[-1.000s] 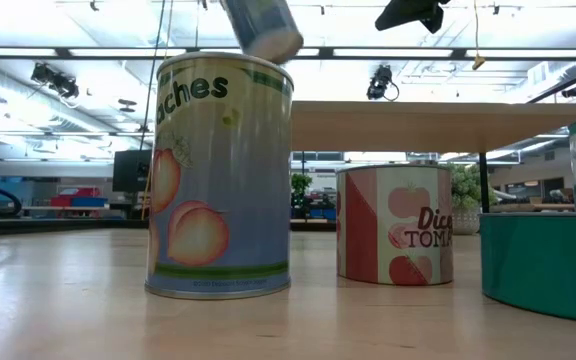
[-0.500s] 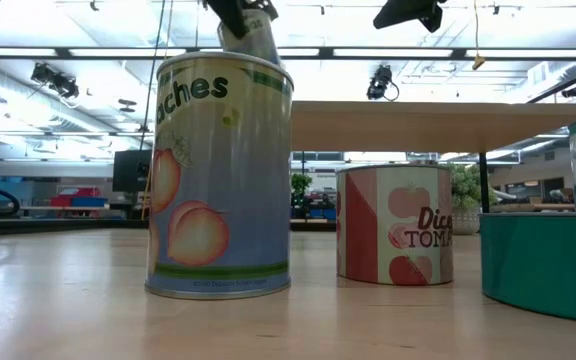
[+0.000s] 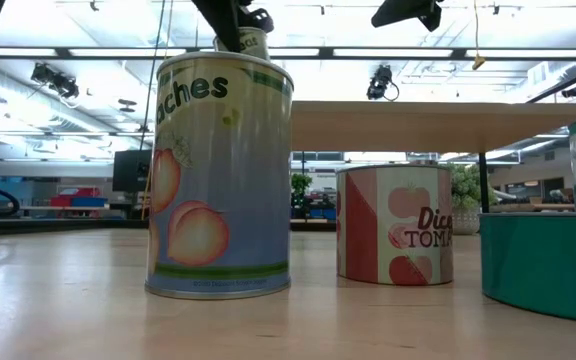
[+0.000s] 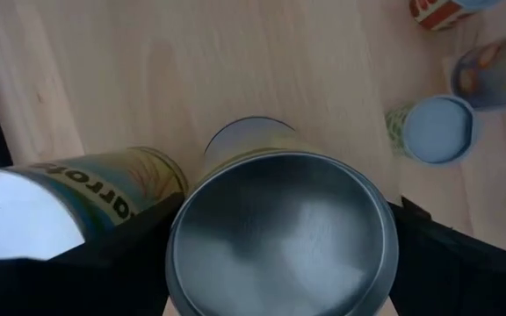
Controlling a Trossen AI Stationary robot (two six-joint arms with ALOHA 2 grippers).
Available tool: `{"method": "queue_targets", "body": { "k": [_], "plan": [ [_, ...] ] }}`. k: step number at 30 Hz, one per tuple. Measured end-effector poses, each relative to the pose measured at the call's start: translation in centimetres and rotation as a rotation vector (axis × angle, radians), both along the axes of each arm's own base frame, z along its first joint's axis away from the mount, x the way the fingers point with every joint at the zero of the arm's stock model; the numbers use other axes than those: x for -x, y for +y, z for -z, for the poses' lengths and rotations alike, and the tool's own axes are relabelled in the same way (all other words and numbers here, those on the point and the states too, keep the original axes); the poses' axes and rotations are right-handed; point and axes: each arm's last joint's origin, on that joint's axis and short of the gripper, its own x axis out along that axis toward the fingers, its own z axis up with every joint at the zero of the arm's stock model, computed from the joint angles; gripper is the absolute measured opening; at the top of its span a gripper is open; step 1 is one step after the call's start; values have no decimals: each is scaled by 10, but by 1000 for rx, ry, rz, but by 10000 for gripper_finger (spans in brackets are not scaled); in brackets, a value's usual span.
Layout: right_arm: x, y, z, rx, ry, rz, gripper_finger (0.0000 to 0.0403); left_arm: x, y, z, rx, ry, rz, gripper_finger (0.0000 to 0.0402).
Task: Pick and place cans onto a shelf
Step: Put the canned peas on the shelf, then put the canned peaches on the shelf
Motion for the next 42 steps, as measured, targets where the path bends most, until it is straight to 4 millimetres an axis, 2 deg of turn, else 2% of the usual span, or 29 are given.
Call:
{"method": "queue_targets", "body": {
  "k": [5,15,22,32,42],
  "plan": [
    [0,0,0,1,0,-1,5,0,-8,0,4,0,9,333],
    [0,0,0,2,0,-2,5,0,-10,1,7,9,-25,393],
    [0,0,0,0,-1,-1,5,3,-16,-2,-60,2,-22,395],
    [0,0,0,1,-1,-2,5,7,-24,-29,-132,-72,-23,396],
    [0,0,0,1,0,-2,5,8,-38,-49,-82,-172,21,396]
  ]
}}
